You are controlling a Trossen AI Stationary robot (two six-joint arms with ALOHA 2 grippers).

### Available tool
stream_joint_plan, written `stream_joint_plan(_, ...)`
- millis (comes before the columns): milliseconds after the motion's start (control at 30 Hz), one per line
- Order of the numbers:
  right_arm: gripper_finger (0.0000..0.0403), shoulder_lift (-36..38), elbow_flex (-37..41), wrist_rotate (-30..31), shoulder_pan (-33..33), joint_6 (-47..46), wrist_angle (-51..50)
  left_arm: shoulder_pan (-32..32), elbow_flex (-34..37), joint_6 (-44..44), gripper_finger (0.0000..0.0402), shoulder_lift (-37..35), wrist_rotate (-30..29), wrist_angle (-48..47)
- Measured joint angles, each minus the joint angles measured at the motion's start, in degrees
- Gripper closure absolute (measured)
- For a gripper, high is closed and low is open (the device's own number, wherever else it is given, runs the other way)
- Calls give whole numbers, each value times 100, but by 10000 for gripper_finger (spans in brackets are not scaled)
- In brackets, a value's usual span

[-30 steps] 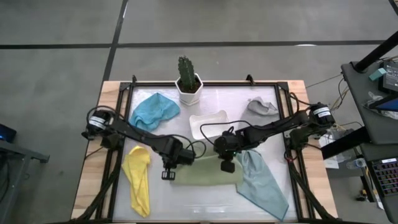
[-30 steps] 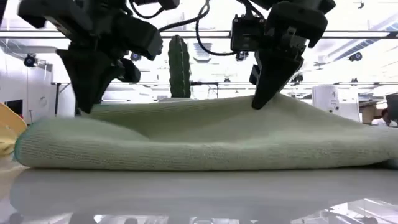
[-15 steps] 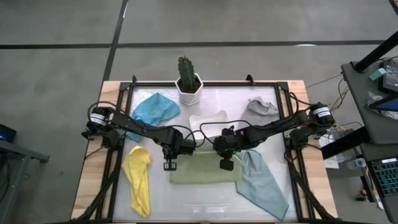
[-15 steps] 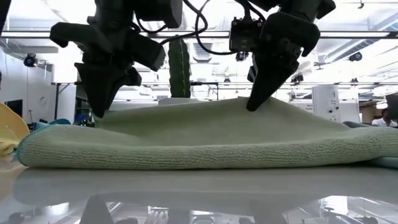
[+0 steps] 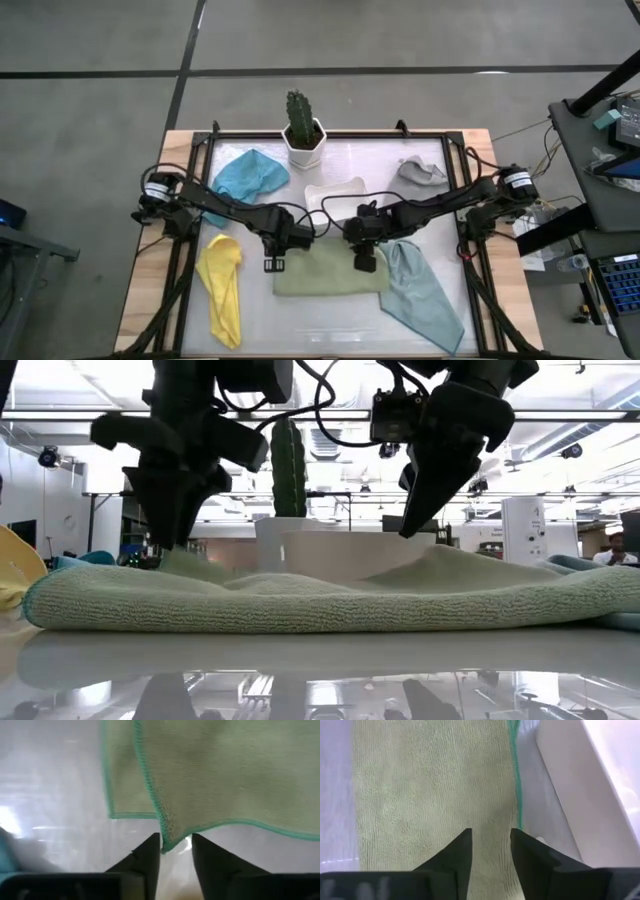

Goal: Fold microfiber towels
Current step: Fold the green towel

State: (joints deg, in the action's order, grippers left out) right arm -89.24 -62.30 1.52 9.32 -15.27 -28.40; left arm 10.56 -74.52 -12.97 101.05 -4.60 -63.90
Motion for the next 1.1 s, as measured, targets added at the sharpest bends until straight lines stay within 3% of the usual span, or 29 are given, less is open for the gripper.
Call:
stream_joint_plan(167, 265, 179, 0, 0, 0, 32, -367, -7, -97, 226, 262, -6, -282, -12)
stream_joint_plan(400, 279, 652, 63, 0, 28, 33, -540, 95, -143, 228, 263, -203, -198, 168)
stream_joint_plan(633, 296, 913, 143, 9, 79, 154, -509, 419, 213, 130, 334, -113, 570, 1271)
stream_joint_plan(800, 298, 923, 146, 7, 92, 249, -483, 586, 629, -240, 392, -100, 731, 1998)
stream_joint_plan(1100, 298, 923, 228, 7, 90, 400, -221, 642, 1266, -917, 400, -100, 736, 2676)
